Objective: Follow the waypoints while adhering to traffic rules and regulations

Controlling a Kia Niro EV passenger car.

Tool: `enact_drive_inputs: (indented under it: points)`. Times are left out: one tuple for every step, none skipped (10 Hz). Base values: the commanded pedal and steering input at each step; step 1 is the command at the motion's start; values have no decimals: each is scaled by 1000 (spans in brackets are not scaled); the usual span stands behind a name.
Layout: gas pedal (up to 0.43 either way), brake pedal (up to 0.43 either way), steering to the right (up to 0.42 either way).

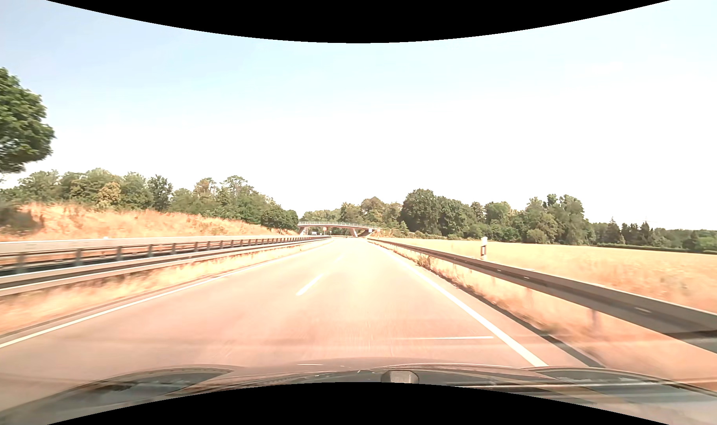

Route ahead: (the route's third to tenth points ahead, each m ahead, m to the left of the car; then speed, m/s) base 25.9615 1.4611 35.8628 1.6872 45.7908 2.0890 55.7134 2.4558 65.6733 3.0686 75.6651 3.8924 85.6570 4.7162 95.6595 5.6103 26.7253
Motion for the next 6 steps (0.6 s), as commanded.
enact_drive_inputs:
  points:
    - [0,0,-5]
    - [0,0,-5]
    - [0,0,-6]
    - [0,0,-5]
    - [0,0,-6]
    - [0,0,-6]
